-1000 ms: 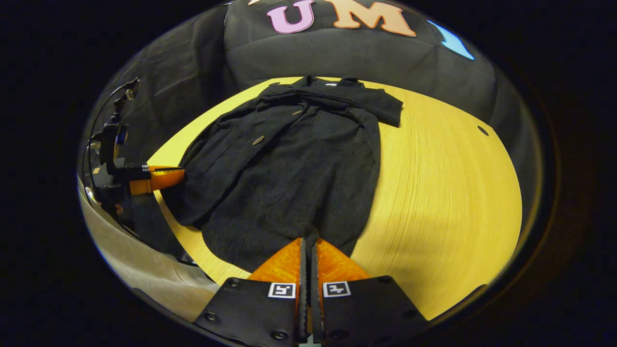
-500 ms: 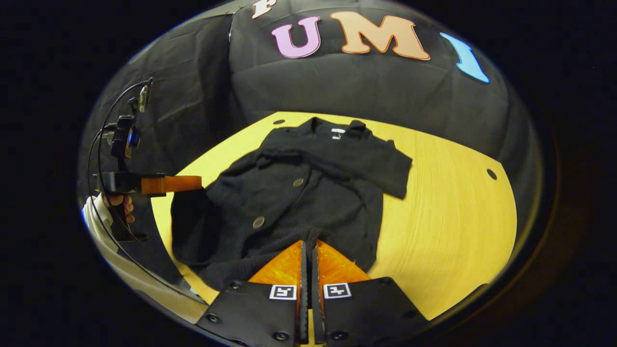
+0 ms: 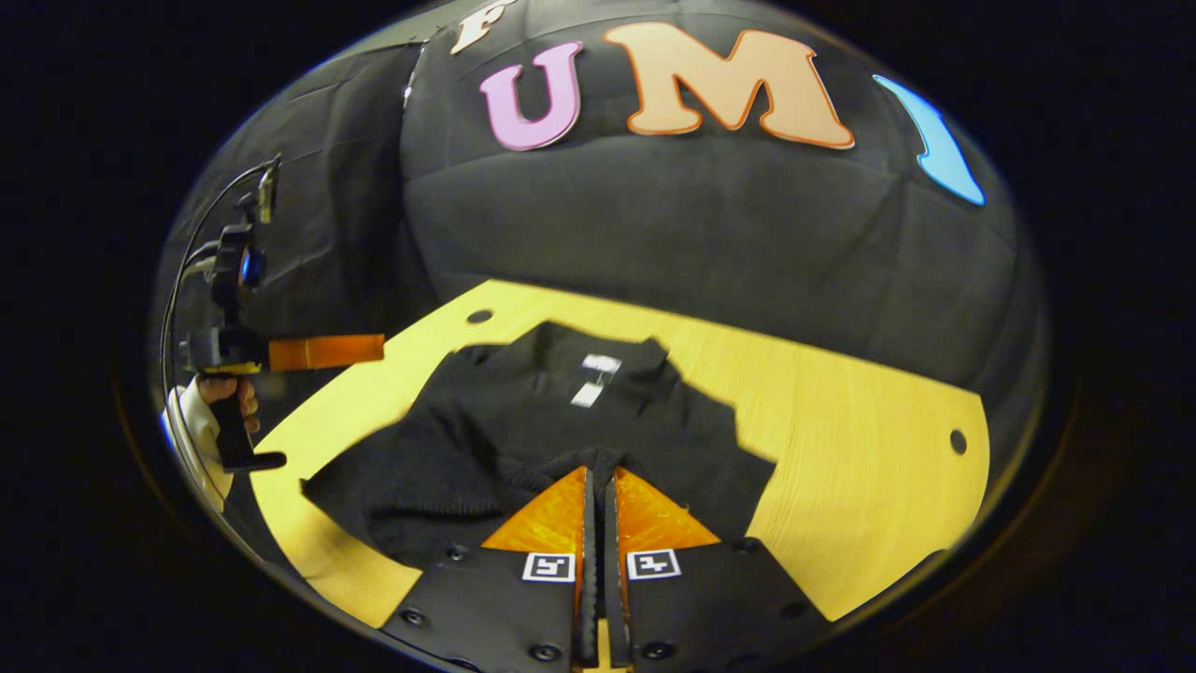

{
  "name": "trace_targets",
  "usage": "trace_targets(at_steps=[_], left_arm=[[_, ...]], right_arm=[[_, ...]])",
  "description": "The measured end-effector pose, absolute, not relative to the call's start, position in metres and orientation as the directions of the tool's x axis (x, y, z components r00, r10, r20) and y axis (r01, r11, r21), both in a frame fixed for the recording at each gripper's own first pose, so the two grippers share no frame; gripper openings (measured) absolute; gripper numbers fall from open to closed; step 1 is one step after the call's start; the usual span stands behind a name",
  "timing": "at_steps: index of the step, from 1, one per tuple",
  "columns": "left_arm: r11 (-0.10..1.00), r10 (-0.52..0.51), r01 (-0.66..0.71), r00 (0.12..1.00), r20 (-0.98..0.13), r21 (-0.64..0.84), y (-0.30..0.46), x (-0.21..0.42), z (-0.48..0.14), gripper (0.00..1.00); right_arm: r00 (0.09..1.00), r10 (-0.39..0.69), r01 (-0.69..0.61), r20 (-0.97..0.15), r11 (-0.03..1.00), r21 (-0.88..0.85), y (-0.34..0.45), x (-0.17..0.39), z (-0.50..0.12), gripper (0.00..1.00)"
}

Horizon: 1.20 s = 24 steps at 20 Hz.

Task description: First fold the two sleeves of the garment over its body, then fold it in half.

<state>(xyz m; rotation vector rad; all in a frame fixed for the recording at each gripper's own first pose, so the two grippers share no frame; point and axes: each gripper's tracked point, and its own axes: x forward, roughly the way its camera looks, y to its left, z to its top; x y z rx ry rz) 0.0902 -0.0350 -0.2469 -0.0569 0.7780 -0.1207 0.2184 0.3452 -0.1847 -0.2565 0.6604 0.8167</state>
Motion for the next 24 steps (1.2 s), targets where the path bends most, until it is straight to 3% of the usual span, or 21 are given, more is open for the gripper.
trace_targets(at_steps=[6,10,14,15,17,20,24], left_arm=[[0.994,-0.093,0.104,0.764,-0.638,-0.02,-0.031,0.194,-0.256,0.0],[0.997,-0.069,0.078,0.757,-0.65,-0.014,-0.019,0.197,-0.269,0.0],[0.997,-0.044,-0.017,0.719,-0.694,-0.08,-0.004,0.174,-0.28,0.0],[0.995,-0.033,-0.04,0.724,-0.689,-0.089,0.001,0.173,-0.281,0.0],[0.991,-0.042,-0.058,0.738,-0.674,-0.125,0.002,0.171,-0.272,0.02],[0.992,-0.026,-0.06,0.772,-0.635,-0.114,0.0,0.17,-0.251,0.99],[0.997,0.007,-0.043,0.861,-0.509,-0.059,-0.012,0.166,-0.179,0.95]], right_arm=[[0.527,0.558,-0.724,-0.641,0.69,0.006,0.391,0.31,-0.197,0.06],[0.519,0.513,-0.65,-0.684,0.756,0.074,0.374,0.337,-0.225,0.06],[0.494,0.461,-0.565,-0.737,0.815,0.131,0.337,0.359,-0.239,0.94],[0.502,0.472,-0.554,-0.725,0.819,0.149,0.332,0.366,-0.238,1.0],[0.54,0.488,-0.544,-0.686,0.824,0.158,0.325,0.368,-0.22,1.0],[0.608,0.521,-0.561,-0.599,0.816,0.14,0.319,0.37,-0.179,0.99],[0.676,0.595,-0.625,-0.434,0.775,0.089,0.308,0.34,-0.088,0.99]])
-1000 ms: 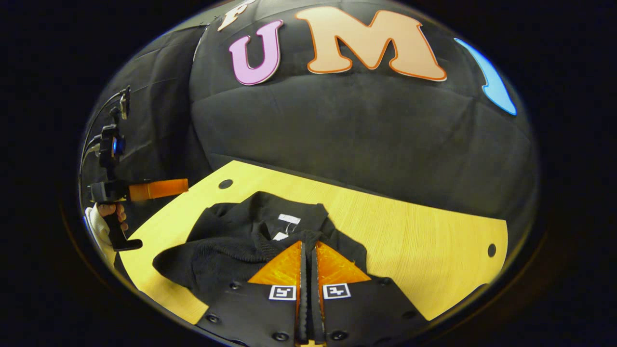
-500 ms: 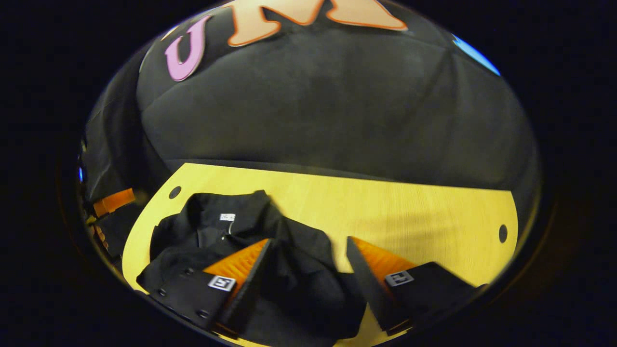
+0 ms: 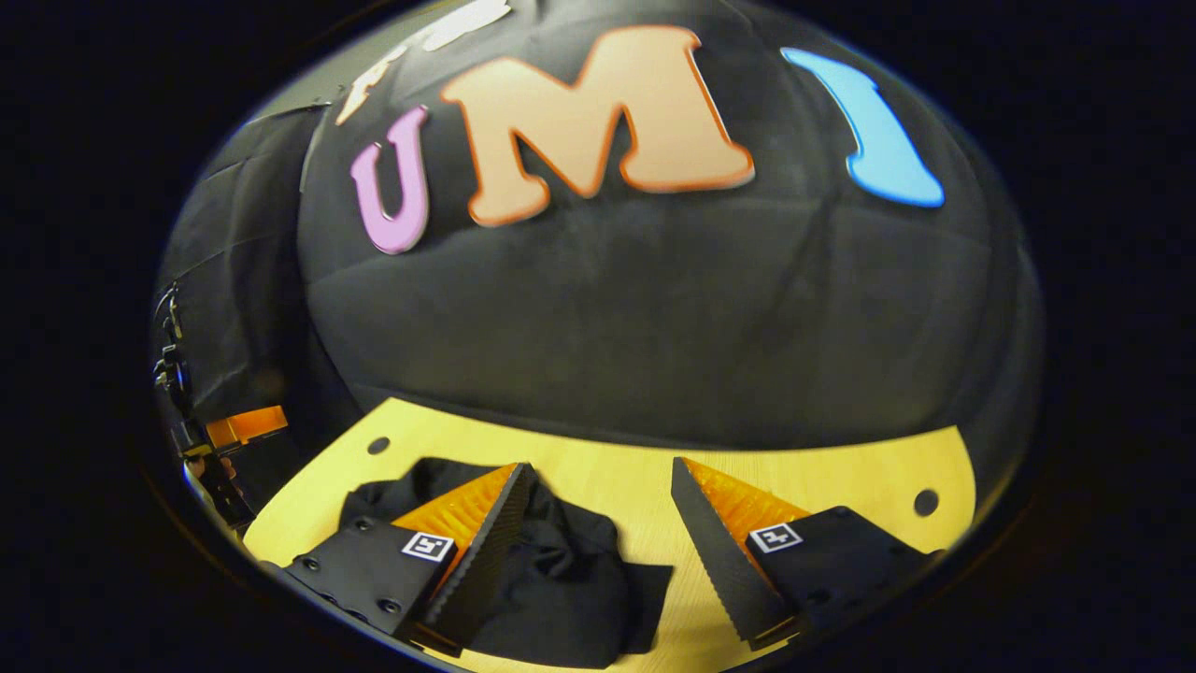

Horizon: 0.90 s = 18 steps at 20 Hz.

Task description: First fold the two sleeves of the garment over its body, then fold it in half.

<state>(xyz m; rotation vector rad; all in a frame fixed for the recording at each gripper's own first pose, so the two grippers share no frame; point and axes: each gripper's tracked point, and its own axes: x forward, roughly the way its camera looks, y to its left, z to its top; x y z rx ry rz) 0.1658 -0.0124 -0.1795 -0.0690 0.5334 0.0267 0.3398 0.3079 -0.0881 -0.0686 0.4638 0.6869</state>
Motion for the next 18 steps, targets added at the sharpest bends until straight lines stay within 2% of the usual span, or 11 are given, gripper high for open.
trace_targets(at_steps=[4,6,7,9,11,14,15,18], left_arm=[[0.999,-0.02,0.008,0.952,-0.307,-0.041,-0.04,0.146,-0.081,0.95],[0.998,-0.061,0.055,0.974,-0.219,-0.035,-0.056,0.123,-0.043,0.92],[0.996,-0.09,0.085,0.977,-0.191,-0.032,-0.064,0.109,-0.03,0.92],[0.992,-0.129,0.128,0.977,-0.169,-0.019,-0.074,0.077,-0.016,0.92],[0.987,-0.159,0.161,0.969,-0.189,-0.01,-0.084,0.048,-0.02,0.92],[0.986,-0.159,0.165,0.936,-0.314,-0.007,-0.08,0.004,-0.056,0.92],[0.985,-0.166,0.169,0.921,-0.353,-0.024,-0.081,-0.008,-0.066,0.92],[0.976,-0.218,0.203,0.884,-0.414,-0.08,-0.095,-0.025,-0.085,0.93]], right_arm=[[0.711,0.666,-0.683,-0.225,0.73,0.001,0.295,0.256,0.006,0.99],[0.724,0.676,-0.687,-0.137,0.725,-0.054,0.281,0.203,0.03,0.99],[0.73,0.677,-0.683,-0.092,0.727,-0.068,0.272,0.175,0.041,0.96],[0.737,0.676,-0.676,-0.022,0.735,-0.061,0.255,0.122,0.056,0.97],[0.756,0.654,-0.652,0.013,0.755,-0.061,0.227,0.079,0.062,0.98],[0.796,0.605,-0.604,-0.001,0.795,-0.048,0.193,0.027,0.046,0.96],[0.813,0.581,-0.582,-0.02,0.813,-0.013,0.185,0.017,0.034,1.0],[0.824,0.565,-0.551,-0.049,0.818,0.164,0.173,-0.021,0.013,0.98]])
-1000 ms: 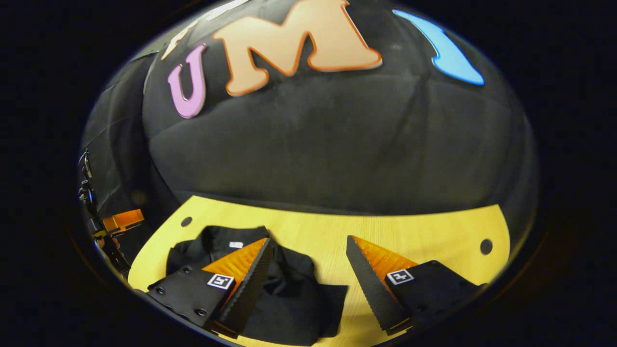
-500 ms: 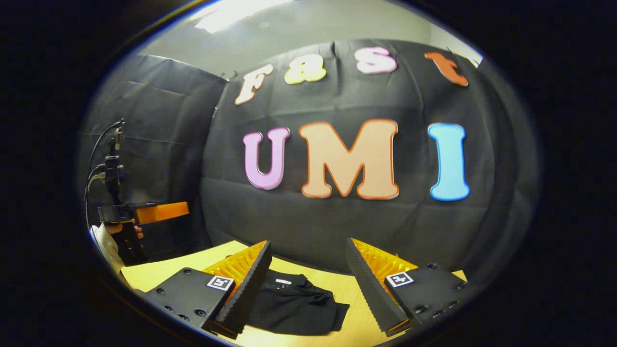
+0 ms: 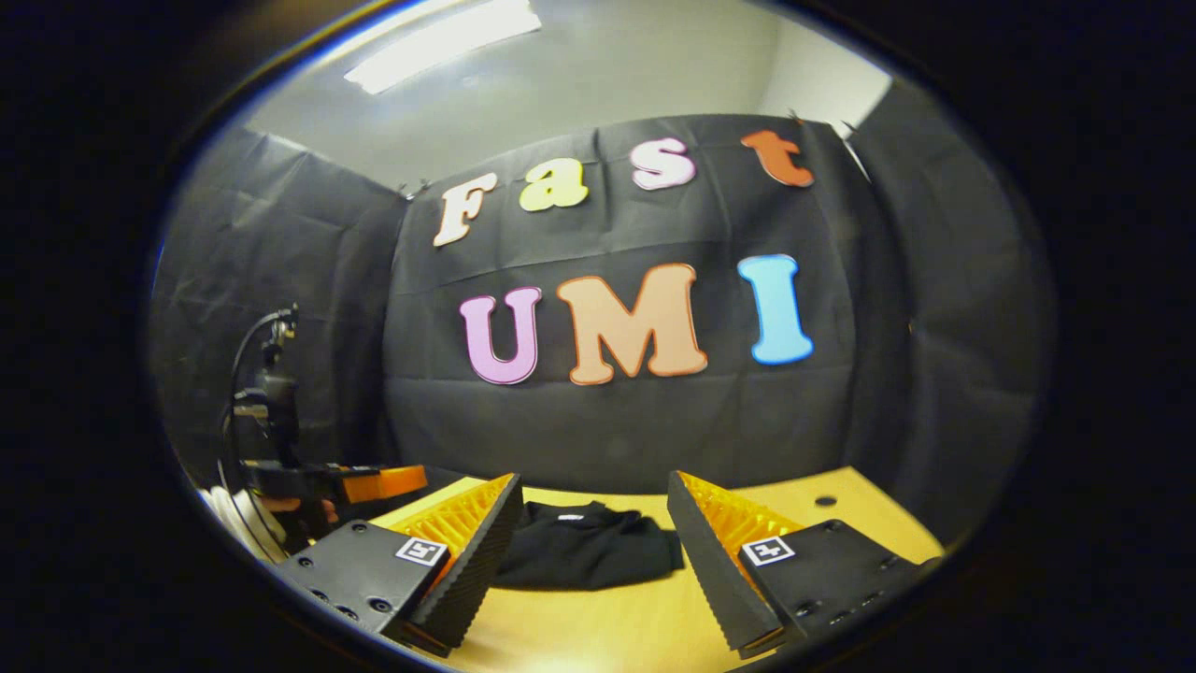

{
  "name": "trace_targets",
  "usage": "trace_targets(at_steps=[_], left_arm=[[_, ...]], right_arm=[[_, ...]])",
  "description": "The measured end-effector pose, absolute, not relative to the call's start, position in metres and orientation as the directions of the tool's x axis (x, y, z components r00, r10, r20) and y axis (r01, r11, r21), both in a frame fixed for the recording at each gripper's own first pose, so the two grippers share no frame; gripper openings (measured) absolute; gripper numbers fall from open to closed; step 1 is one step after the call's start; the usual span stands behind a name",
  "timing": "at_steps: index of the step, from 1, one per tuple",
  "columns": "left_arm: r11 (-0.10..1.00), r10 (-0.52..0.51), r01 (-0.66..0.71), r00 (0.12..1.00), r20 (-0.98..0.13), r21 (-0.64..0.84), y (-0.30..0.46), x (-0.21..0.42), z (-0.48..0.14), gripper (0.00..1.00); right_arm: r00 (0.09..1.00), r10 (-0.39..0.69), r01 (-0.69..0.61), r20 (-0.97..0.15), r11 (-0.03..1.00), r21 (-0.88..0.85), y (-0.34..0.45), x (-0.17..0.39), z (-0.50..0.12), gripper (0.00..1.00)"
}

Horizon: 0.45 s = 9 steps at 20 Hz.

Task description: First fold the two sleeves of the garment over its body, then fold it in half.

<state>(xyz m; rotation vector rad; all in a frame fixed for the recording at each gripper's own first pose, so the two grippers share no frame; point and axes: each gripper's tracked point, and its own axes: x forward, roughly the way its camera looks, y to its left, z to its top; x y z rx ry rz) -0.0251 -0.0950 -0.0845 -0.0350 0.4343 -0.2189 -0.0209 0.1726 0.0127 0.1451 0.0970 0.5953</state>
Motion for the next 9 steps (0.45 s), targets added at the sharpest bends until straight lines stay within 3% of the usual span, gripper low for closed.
trace_targets(at_steps=[2,3,9], left_arm=[[0.97,-0.24,0.232,0.882,-0.406,-0.07,-0.098,-0.025,-0.078,0.94],[0.967,-0.253,0.247,0.886,-0.39,-0.065,-0.1,-0.025,-0.07,0.92],[0.949,-0.309,0.307,0.879,-0.363,-0.066,-0.096,-0.043,-0.054,0.93]], right_arm=[[0.824,0.566,-0.54,-0.028,0.799,0.265,0.166,-0.034,0.015,0.99],[0.831,0.556,-0.53,-0.008,0.796,0.294,0.16,-0.035,0.017,0.95],[0.876,0.475,-0.479,0.087,0.835,0.269,0.148,-0.052,0.033,0.97]])
